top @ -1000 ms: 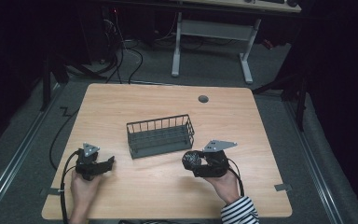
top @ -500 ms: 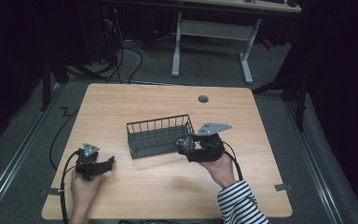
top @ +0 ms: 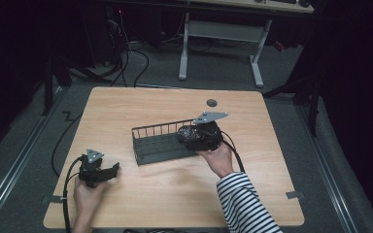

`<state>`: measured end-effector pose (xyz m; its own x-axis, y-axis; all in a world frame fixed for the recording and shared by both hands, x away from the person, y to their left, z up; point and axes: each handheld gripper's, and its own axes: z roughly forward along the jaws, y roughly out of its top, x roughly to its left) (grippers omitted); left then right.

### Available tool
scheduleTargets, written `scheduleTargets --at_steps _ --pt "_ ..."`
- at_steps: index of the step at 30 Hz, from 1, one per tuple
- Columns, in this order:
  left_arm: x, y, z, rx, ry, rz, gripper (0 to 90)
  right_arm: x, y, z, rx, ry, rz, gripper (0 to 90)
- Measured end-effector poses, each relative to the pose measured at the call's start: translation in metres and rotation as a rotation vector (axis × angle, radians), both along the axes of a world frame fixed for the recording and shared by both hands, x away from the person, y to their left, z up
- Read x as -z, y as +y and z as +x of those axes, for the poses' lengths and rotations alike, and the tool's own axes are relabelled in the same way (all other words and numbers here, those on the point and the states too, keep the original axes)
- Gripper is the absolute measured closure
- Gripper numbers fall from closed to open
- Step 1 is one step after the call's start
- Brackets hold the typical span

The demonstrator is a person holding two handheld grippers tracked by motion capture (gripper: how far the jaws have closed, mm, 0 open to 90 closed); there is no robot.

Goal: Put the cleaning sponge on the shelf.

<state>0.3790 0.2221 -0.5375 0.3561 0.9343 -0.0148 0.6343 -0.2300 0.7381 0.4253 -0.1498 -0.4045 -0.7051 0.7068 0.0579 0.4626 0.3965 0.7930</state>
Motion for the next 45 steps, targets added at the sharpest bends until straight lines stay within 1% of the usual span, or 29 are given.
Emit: scheduleTargets --at_steps 1,2,3,4,5,6,7,8,10,12,14,15,19,23,25,26,29,30,33,37,38,40,42,43,45 --pt "0.000 0.000 0.000 0.000 0.000 0.000 23.8 0.000 0.000 0.000 0.000 0.000 0.000 36.9" --pt "0.000 0.000 0.000 0.000 0.000 0.000 23.8 0.002 0.003 0.008 0.023 0.014 -0.007 36.8" --pt "0.000 0.000 0.000 0.000 0.000 0.000 23.8 0.002 0.003 0.008 0.023 0.014 -0.007 36.8" --pt "0.000 0.000 0.000 0.000 0.000 0.000 23.8 0.005 0.005 0.015 0.033 0.018 -0.015 36.7" --pt "0.000 0.000 0.000 0.000 0.000 0.000 23.8 0.007 0.007 0.018 0.040 0.017 -0.022 36.6" --pt "0.000 0.000 0.000 0.000 0.000 0.000 23.8 0.010 0.008 0.021 0.053 0.025 -0.032 36.5" --pt "0.000 0.000 0.000 0.000 0.000 0.000 23.8 0.010 0.008 0.021 0.053 0.025 -0.032 36.5" --pt "0.000 0.000 0.000 0.000 0.000 0.000 23.8 0.015 0.011 0.026 0.063 0.030 -0.048 36.4" --pt "0.000 0.000 0.000 0.000 0.000 0.000 23.8 0.017 0.013 0.028 0.067 0.036 -0.054 36.3" --pt "0.000 0.000 0.000 0.000 0.000 0.000 23.7 0.025 0.016 0.034 0.078 0.049 -0.071 36.2" --pt "0.000 0.000 0.000 0.000 0.000 0.000 23.7 0.027 0.016 0.035 0.084 0.054 -0.079 36.1" --pt "0.000 0.000 0.000 0.000 0.000 0.000 23.7 0.031 0.018 0.037 0.087 0.063 -0.096 36.0" --pt "0.000 0.000 0.000 0.000 0.000 0.000 23.7 0.037 0.020 0.040 0.090 0.082 -0.117 35.7" --pt "0.000 0.000 0.000 0.000 0.000 0.000 23.8 0.039 0.021 0.042 0.095 0.086 -0.135 35.3" --pt "0.000 0.000 0.000 0.000 0.000 -0.001 23.8 0.040 0.020 0.042 0.092 0.088 -0.133 34.7" --pt "0.000 0.000 0.000 0.000 0.000 -0.001 23.8 0.040 0.019 0.043 0.087 0.098 -0.126 34.3" --pt "0.000 0.000 0.000 0.000 0.000 -0.001 23.8 0.041 0.020 0.043 0.086 0.106 -0.132 32.4" --pt "0.000 0.000 0.000 0.000 0.000 -0.001 23.8 0.042 0.019 0.044 0.083 0.111 -0.126 29.6" --pt "0.000 0.000 0.000 0.000 0.000 -0.001 23.8 0.041 0.018 0.044 0.084 0.109 -0.124 28.3" --pt "0.000 0.000 0.000 0.000 0.000 -0.001 23.8 0.038 0.016 0.041 0.076 0.092 -0.109 28.1" --pt "0.000 0.000 0.000 0.000 0.000 -0.001 23.8 0.036 0.014 0.039 0.075 0.084 -0.095 28.4" --pt "0.000 0.000 0.000 0.000 0.000 -0.001 23.8 0.035 0.013 0.038 0.076 0.080 -0.089 28.7" --pt "0.000 0.000 0.000 0.000 0.000 -0.001 23.8 0.031 0.007 0.035 0.081 0.062 -0.067 29.3" --pt "0.000 0.000 0.000 0.000 0.000 -0.001 23.7 0.031 0.007 0.035 0.081 0.062 -0.067 29.3" --pt "0.000 0.000 0.000 0.000 0.000 -0.001 23.8 0.027 0.002 0.031 0.084 0.045 -0.058 29.9"
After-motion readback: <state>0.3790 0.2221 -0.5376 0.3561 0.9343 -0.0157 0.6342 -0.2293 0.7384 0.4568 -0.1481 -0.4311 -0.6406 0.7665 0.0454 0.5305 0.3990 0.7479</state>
